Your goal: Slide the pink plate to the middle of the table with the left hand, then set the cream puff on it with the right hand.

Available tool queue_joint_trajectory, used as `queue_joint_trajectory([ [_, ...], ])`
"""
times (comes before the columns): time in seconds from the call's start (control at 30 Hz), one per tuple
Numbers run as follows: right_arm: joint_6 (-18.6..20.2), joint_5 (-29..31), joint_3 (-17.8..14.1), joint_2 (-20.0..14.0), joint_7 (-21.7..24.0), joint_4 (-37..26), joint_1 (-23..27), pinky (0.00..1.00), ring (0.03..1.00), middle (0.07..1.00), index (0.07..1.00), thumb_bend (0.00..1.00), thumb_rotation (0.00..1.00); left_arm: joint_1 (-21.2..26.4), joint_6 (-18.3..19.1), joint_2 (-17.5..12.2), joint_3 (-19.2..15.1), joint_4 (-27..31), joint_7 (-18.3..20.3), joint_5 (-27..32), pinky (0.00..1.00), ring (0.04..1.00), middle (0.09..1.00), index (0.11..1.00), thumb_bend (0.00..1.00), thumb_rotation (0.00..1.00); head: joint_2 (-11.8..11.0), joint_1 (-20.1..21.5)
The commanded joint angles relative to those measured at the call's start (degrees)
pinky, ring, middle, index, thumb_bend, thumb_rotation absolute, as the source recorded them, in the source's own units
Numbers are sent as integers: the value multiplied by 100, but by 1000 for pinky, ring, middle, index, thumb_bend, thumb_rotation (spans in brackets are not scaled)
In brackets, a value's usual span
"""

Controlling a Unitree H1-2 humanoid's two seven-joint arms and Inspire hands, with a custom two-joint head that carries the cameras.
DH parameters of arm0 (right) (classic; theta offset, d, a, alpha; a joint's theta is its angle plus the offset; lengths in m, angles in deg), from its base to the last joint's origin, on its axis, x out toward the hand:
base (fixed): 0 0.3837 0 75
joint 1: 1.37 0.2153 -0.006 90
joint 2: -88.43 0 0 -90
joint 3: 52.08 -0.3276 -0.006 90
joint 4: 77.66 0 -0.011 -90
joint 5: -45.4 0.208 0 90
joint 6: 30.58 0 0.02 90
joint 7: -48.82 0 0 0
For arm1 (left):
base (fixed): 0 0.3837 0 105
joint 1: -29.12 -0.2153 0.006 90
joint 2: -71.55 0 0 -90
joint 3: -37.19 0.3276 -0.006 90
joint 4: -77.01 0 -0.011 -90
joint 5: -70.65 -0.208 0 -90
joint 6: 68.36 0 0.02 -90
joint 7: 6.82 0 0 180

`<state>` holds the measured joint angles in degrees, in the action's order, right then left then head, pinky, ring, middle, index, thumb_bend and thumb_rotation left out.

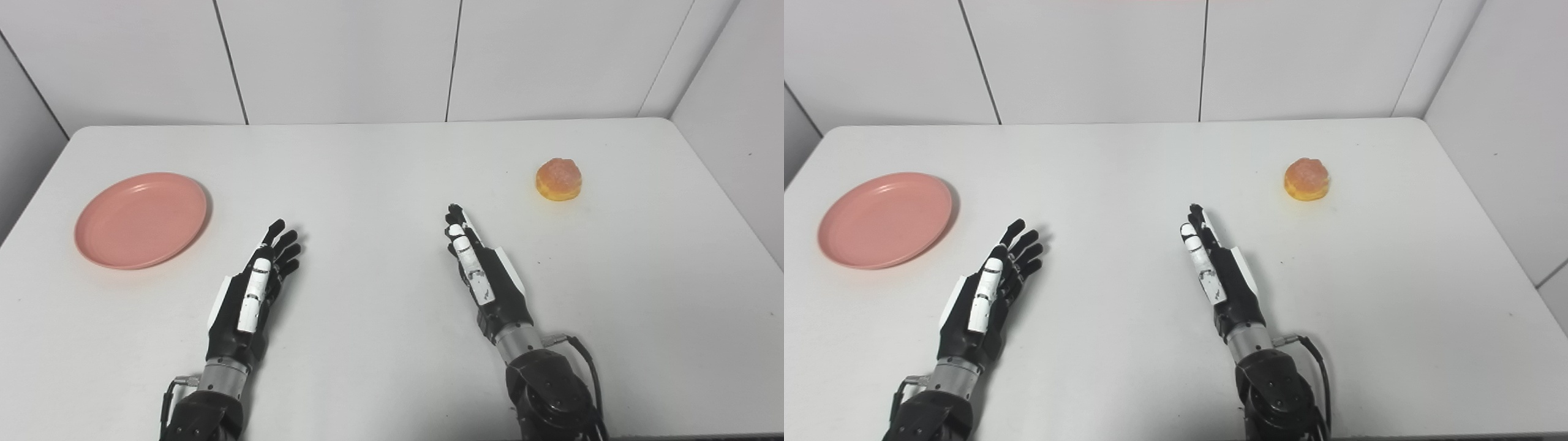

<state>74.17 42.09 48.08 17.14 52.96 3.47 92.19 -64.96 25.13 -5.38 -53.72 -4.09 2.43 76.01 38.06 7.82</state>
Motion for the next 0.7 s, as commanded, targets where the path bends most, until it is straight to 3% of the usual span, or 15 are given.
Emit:
queue_joint_trajectory([
  [0.0,-87,36,50,31,71,-77,120,1000,1000,1000,1000,337,1000,-92,-121,-143,33,59,28,-19,909,909,922,915,482,1000,3,-63],
  [0.67,-197,142,-25,-73,122,-52,113,1000,1000,1000,1000,334,1000,-96,-126,-24,172,145,-122,-209,907,909,923,914,471,1000,0,-383],
])
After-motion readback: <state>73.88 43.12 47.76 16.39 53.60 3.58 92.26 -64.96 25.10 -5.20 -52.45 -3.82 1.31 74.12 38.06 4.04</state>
